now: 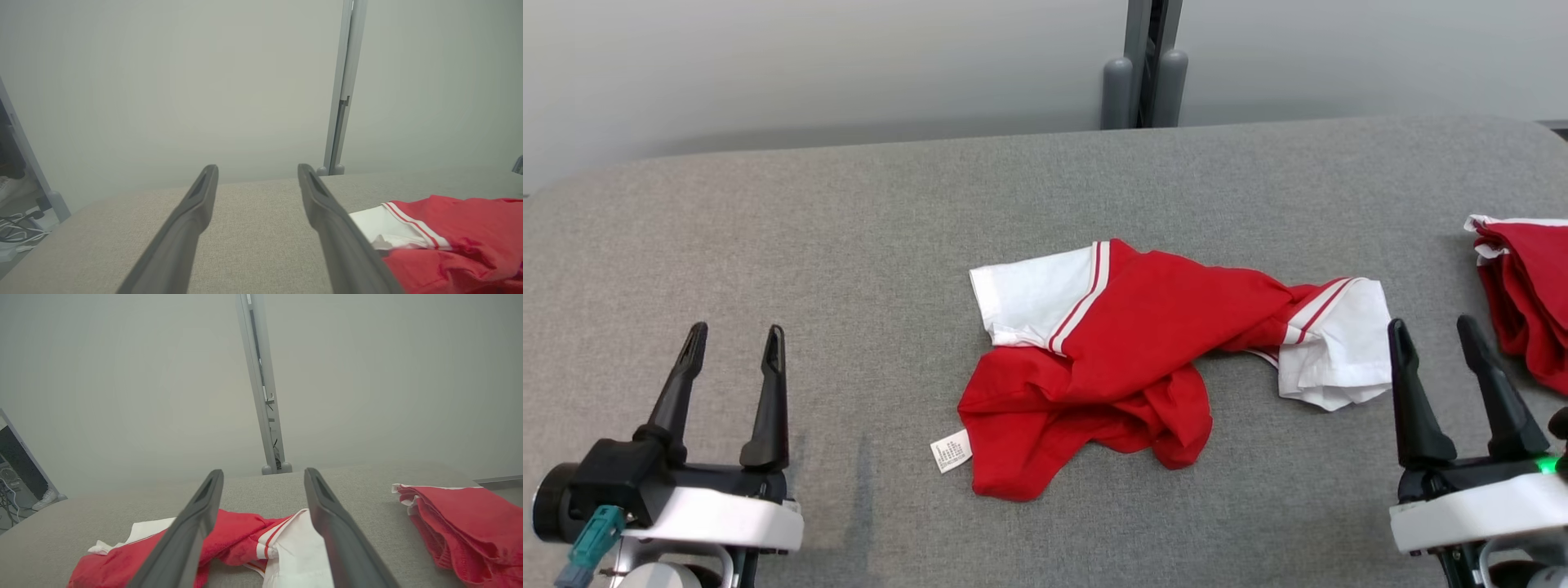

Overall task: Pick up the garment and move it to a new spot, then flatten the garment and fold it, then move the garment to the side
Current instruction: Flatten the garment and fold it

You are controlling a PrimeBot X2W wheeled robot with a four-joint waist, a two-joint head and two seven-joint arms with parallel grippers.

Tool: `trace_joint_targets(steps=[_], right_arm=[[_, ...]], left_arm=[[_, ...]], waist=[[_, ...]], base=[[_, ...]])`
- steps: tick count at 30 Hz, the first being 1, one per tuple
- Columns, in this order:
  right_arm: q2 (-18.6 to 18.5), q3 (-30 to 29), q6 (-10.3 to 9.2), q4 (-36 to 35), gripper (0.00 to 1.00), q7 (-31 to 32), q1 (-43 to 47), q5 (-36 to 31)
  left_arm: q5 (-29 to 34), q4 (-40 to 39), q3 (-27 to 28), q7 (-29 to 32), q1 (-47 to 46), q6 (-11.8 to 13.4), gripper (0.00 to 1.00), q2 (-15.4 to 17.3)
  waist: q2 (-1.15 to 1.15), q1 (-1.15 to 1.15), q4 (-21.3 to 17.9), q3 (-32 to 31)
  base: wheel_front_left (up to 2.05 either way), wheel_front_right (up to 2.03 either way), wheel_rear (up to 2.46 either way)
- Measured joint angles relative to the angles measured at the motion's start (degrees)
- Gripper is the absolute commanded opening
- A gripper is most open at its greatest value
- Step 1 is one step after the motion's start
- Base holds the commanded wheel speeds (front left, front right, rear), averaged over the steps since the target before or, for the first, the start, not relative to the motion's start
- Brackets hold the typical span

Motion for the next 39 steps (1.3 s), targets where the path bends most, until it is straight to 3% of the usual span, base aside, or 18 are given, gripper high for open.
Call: trace_joint_targets(steps=[39], right_arm=[[1.22,-1.14,0.00,-1.56,1.00,3.07,2.05,-1.79]], left_arm=[[-0.11,-2.21,-1.40,1.19,1.47,1.68,1.00,0.52]], waist=[[0.00,0.00,1.12,-0.60]], base=[[0.00,0.00,0.00]])
